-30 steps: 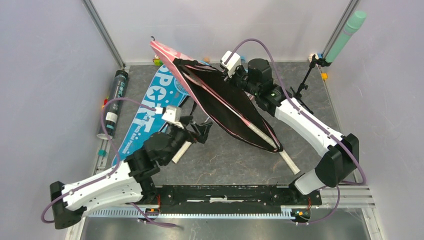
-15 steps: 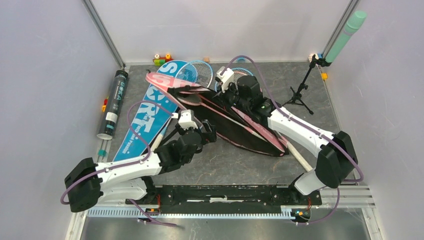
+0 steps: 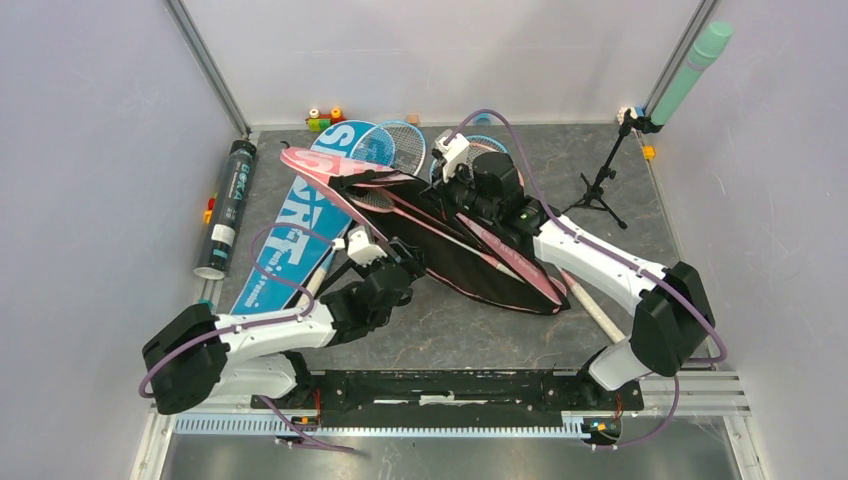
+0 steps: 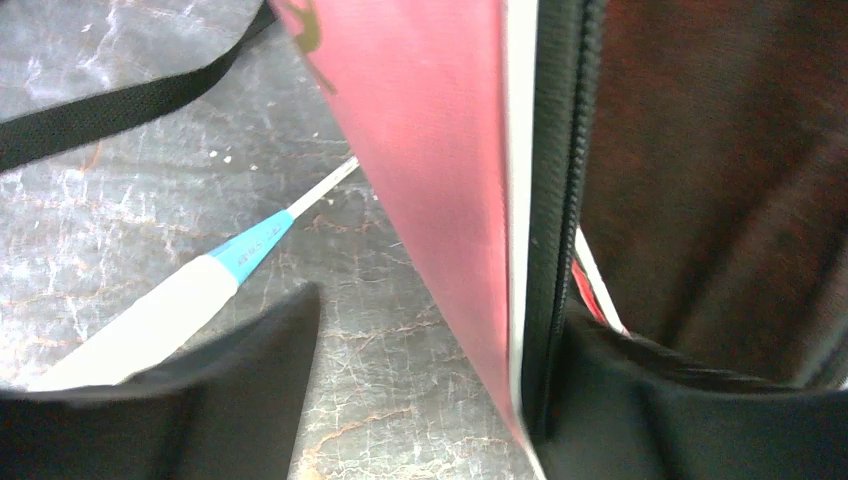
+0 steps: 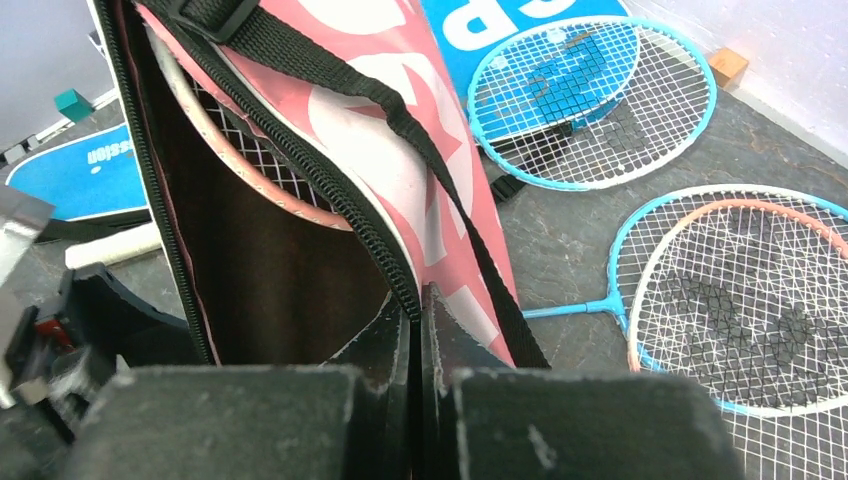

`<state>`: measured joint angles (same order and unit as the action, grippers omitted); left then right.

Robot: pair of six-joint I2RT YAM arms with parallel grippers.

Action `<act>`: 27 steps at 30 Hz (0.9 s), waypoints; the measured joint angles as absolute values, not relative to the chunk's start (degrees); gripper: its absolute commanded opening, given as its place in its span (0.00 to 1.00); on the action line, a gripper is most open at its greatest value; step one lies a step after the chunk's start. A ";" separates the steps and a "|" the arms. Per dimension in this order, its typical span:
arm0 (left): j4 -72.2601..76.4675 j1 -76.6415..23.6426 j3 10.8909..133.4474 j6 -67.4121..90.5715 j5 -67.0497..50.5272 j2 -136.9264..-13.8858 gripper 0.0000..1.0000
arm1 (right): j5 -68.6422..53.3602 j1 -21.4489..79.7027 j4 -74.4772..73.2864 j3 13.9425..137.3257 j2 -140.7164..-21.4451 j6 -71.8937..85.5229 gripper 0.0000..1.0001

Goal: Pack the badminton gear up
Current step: Adjust the racket bag at the center of the board.

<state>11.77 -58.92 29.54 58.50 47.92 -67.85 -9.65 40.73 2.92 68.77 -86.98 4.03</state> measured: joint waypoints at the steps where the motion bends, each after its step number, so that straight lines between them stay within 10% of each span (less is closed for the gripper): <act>1: 11.49 -58.74 29.28 59.66 48.18 -68.27 0.50 | -10.15 40.60 2.98 68.77 -86.98 4.27 0.00; 3: 11.18 -58.15 28.62 61.43 48.60 -68.99 0.05 | -11.00 40.32 3.09 68.77 -86.98 4.49 0.08; 4: 11.07 -57.91 28.25 61.89 48.75 -69.12 0.02 | -11.64 40.10 3.18 68.77 -86.98 4.51 0.18; 14: -0.23 -54.72 30.04 52.82 48.71 -56.42 0.02 | -17.96 34.48 7.01 62.08 -83.55 2.50 0.90; 27: -19.64 -41.58 48.40 29.17 36.18 -51.00 0.02 | -5.45 22.37 5.06 46.72 -78.35 3.22 0.97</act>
<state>-19.64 -41.58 48.40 29.17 36.18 -51.00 -5.45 22.37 5.06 46.72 -78.35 3.22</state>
